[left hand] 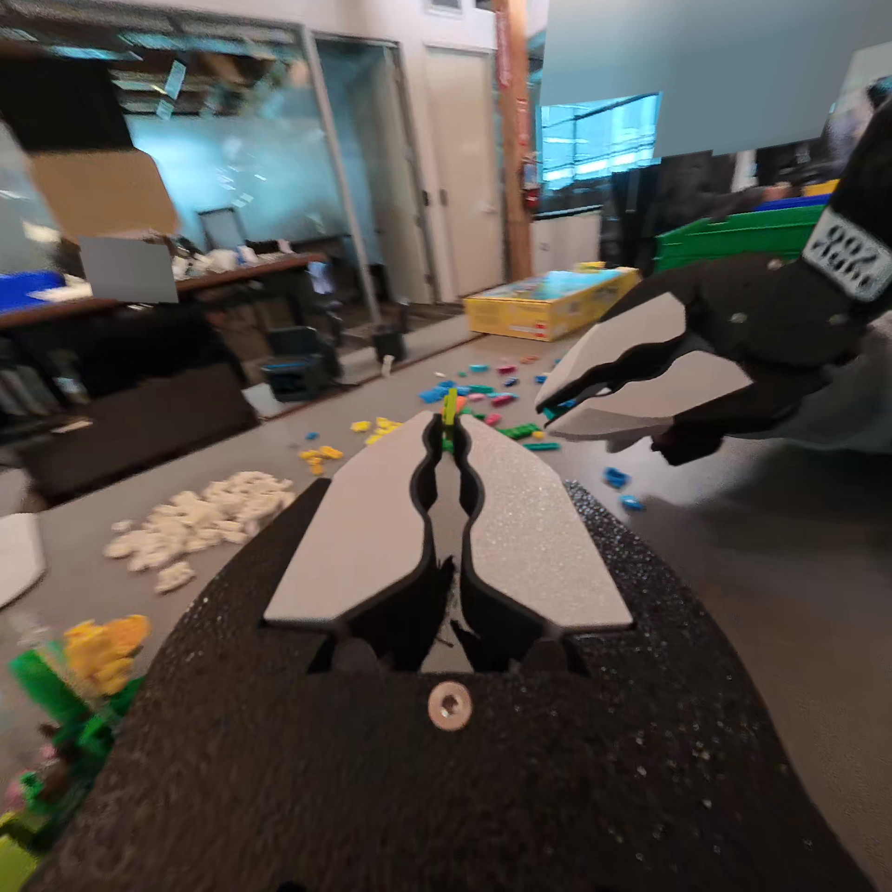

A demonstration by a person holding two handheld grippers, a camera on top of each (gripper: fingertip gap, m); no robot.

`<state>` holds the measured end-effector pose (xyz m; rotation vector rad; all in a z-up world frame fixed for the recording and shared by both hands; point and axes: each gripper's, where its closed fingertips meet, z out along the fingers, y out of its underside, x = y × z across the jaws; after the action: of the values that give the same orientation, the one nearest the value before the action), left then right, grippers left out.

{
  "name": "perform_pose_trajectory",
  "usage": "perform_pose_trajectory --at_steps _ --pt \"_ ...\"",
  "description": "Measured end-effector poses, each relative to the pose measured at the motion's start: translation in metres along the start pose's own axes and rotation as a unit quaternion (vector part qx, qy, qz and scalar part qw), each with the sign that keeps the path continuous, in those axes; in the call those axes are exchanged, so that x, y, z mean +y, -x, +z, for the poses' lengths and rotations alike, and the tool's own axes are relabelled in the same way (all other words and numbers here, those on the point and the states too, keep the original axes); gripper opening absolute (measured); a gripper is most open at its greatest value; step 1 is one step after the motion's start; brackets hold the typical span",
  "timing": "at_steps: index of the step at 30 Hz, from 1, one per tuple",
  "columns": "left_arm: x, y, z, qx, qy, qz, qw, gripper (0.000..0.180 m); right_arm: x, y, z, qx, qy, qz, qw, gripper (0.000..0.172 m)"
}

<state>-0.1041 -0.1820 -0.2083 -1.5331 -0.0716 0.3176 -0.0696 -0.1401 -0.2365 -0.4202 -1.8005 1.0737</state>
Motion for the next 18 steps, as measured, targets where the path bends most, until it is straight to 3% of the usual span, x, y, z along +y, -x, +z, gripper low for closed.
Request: perform_pose_trajectory --at_steps 5,8,10,13,18 --pt "-0.007 0.031 -0.006 -0.081 -0.072 -0.005 0.994 0.004 -0.008 -0.039 0.054 -0.031 0.011 0.044 0.998 0.007" --pt "-0.008 0.037 -0.014 -0.096 -0.093 0.018 0.991 0.004 -0.020 -0.046 0.106 -0.109 0.004 0.060 0.992 0.007" --pt "-0.007 0.030 -0.013 -0.072 -0.093 -0.001 0.993 0.004 -0.035 -0.043 0.147 -0.182 -0.019 0.053 0.982 0.007" --pt "-0.006 0.023 -0.014 -0.061 -0.090 0.001 0.994 0.004 -0.058 -0.027 0.205 -0.308 -0.043 0.038 0.950 0.007" --pt "-0.008 0.017 -0.015 -0.070 -0.084 0.042 0.993 0.004 -0.030 0.012 0.283 -0.490 0.116 -0.014 0.864 0.007"
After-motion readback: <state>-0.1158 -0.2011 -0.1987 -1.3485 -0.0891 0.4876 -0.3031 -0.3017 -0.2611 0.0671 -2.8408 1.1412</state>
